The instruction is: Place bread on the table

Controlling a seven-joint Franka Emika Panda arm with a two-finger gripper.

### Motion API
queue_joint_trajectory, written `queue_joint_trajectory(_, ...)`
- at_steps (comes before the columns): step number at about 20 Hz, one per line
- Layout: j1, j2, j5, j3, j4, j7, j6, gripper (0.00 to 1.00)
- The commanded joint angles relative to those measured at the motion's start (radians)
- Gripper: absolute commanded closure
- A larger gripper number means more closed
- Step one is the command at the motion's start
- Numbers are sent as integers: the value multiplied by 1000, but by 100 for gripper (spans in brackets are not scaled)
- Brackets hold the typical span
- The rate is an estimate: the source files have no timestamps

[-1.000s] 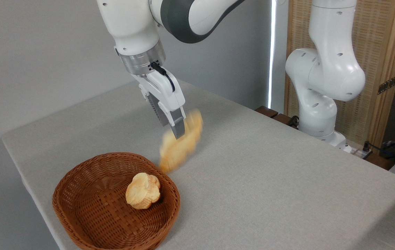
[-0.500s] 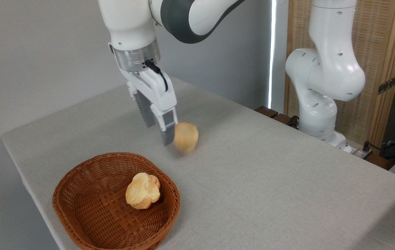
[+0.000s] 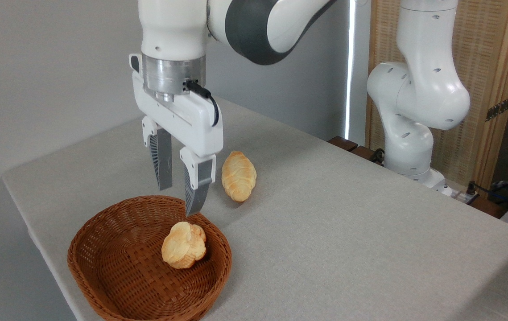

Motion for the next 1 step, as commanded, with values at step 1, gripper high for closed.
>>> queue_joint_trajectory(1,-6,14,10,23,3,4,27,0)
